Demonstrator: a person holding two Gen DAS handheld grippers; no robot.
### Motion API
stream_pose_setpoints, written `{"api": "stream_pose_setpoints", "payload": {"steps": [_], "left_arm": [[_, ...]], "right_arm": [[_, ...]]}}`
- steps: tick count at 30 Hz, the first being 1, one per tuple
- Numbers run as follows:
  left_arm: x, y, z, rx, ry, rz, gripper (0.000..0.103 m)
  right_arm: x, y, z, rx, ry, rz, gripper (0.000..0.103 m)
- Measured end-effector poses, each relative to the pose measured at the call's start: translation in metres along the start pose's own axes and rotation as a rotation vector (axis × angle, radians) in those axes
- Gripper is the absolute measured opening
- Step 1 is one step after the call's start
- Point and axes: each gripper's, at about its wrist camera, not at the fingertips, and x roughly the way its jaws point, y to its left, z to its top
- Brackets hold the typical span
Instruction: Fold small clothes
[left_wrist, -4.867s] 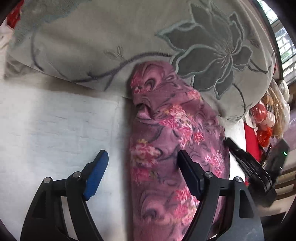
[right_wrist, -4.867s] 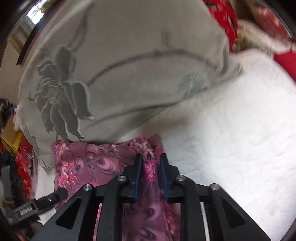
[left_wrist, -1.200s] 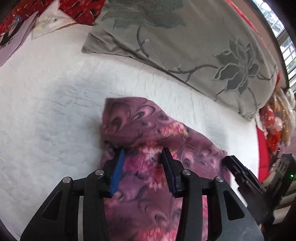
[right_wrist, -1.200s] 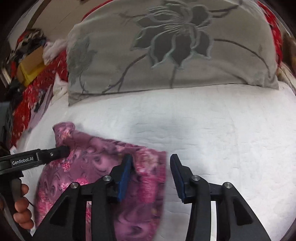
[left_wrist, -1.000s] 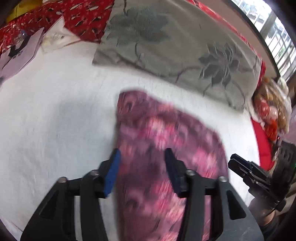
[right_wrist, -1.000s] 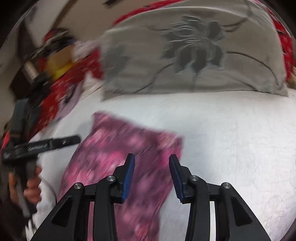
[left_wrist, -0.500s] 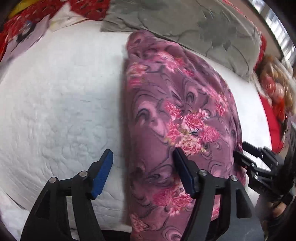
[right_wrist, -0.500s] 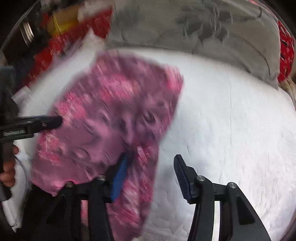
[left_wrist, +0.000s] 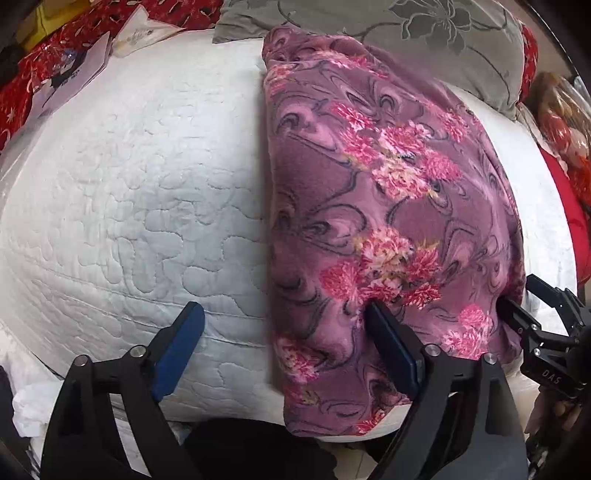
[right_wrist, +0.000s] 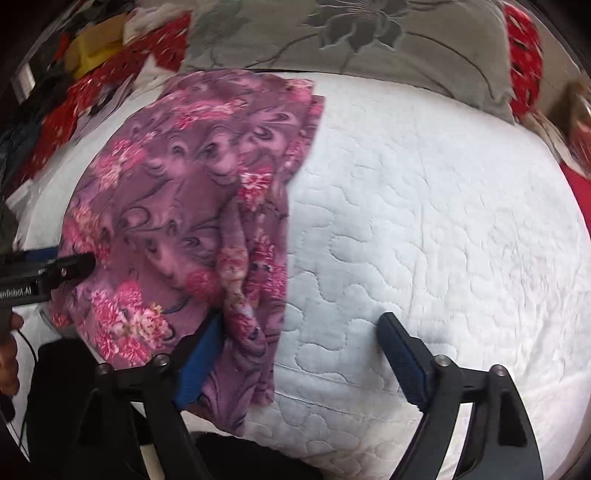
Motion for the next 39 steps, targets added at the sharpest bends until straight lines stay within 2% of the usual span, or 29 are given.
{"api": "stream_pose_setpoints", "payload": {"steps": [3,9,20,24,27,30,34,37,39], "left_arm": [[0.008,0.006,0.006,-0.032,0.01,-0.003,0.103],[0.01,0.012,0.001,-0.04,0.01,-0.019,0.103],[0.015,0.016,0.005,-0.043,0.019,-0.035,0.103],[0.018,0.018,0.01,-0.044,0.019,-0.043,0.103],[0.016,0.018,0.007,-0.034,0.006,-0.042,0.103],[0.013,0.017,0.005,-0.023,0.03,-0.044,0.103],[0.009,0.028,0.005,-0.075,0.074,-0.077,0.103],[-0.006,0.038,0.007,-0.115,0.041,-0.083,0.103],[-0.019,0.041,0.014,-0.114,-0.002,-0.074,0.103]], "right_arm": [[0.002,-0.005,-0.002,0.019,-0.01,-0.008,0.095],[0.004,-0.009,-0.01,0.05,-0.023,-0.007,0.102],[0.001,-0.017,-0.015,0.134,-0.028,-0.003,0.102],[-0.002,-0.017,-0.017,0.126,-0.041,-0.009,0.102],[-0.005,-0.016,-0.019,0.124,-0.019,-0.017,0.102],[-0.012,-0.019,-0.023,0.124,0.007,-0.032,0.102],[-0.026,-0.025,-0.031,0.132,0.005,-0.076,0.103],[-0.04,-0.035,-0.031,0.17,-0.007,-0.095,0.103],[-0.052,-0.04,-0.027,0.191,-0.053,-0.066,0.103]]}}
